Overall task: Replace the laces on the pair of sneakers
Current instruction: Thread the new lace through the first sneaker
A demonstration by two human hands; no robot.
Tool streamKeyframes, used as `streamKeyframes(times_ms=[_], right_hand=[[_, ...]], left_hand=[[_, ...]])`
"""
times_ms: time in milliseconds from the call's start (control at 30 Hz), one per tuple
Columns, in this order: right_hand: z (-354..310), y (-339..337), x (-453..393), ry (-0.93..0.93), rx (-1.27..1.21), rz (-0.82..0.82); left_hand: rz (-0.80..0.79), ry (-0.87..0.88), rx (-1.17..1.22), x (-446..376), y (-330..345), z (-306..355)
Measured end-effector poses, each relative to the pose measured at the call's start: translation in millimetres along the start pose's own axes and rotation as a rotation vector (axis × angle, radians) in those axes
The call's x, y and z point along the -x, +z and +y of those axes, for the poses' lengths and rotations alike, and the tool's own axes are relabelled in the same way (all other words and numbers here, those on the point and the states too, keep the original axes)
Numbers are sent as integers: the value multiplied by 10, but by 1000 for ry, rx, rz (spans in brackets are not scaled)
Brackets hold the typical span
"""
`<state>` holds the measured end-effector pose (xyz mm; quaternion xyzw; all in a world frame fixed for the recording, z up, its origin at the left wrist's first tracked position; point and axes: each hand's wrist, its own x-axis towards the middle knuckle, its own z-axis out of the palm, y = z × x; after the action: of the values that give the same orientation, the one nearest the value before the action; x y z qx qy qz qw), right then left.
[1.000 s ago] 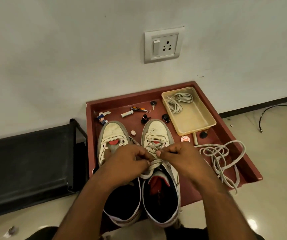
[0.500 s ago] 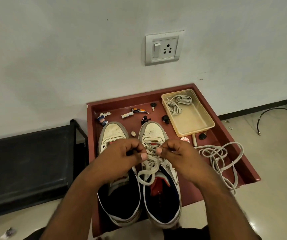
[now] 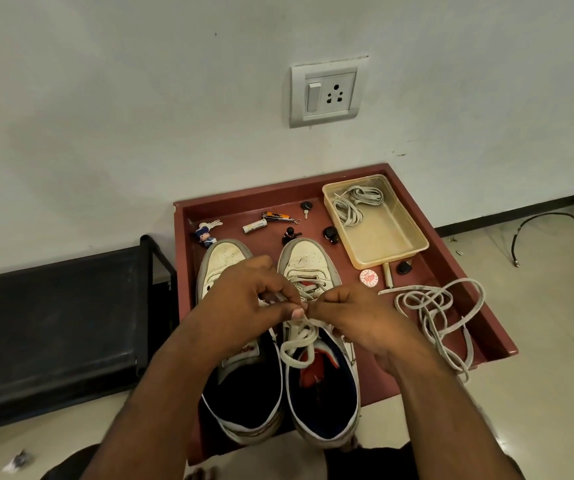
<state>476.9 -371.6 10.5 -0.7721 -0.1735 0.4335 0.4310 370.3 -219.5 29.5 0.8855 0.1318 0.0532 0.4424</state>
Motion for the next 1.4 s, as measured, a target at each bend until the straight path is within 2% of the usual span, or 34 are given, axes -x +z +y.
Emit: streamKeyframes(times_ms=[100,167,233,333,467,533,567,667,700,733,800,867,933,1000,1067,1200,1300,1400], right_hand=[[-27,12,13,12,-106,-9],[-50,9,17,38,-208,48],[-67,-8,19,68,-408,148],[-70,-105,42,47,-860,314],[-9,-268,65,-65,-1138,507],[8,-349,80,-107,-1163,631],[15,-388,88,-134,-1154,700],[33,-480,118,-239,-1070,884],[36,-504,124,-290,-1016,918],[30,-516,137,-344,-938,924],[12,-508,177,-396,-633,823],[16,-459,258,-316,-107,577],[59,-361,316,-197,235,364],[84,-243,350,-123,233,277],[105,-151,374,-72,105,196],[114,-80,342,-63,-42,70],[105,-57,290,-97,-188,74],[88,-15,283,-88,-209,105]], left_hand=[[-1,-1,-52,0,-22,17],[-18,-38,-48,15,-62,27],[-52,-67,-19,43,-105,49],[-94,-68,28,90,-178,101],[-109,-181,-13,175,-395,110],[20,-282,-60,227,-560,85],[140,-339,-137,259,-670,-33],[644,-583,-429,387,-1000,-406],[758,-666,-505,436,-1043,-467],[827,-681,-538,449,-1027,-498],[870,-543,-552,352,-860,-310],[723,-332,-465,204,-578,36],[326,-235,-323,110,-227,216],[-24,-235,-357,88,72,194],[-186,-235,-419,84,233,118],[-191,-244,-240,58,300,72],[-91,-259,-104,77,262,71],[-42,-273,0,104,270,80]])
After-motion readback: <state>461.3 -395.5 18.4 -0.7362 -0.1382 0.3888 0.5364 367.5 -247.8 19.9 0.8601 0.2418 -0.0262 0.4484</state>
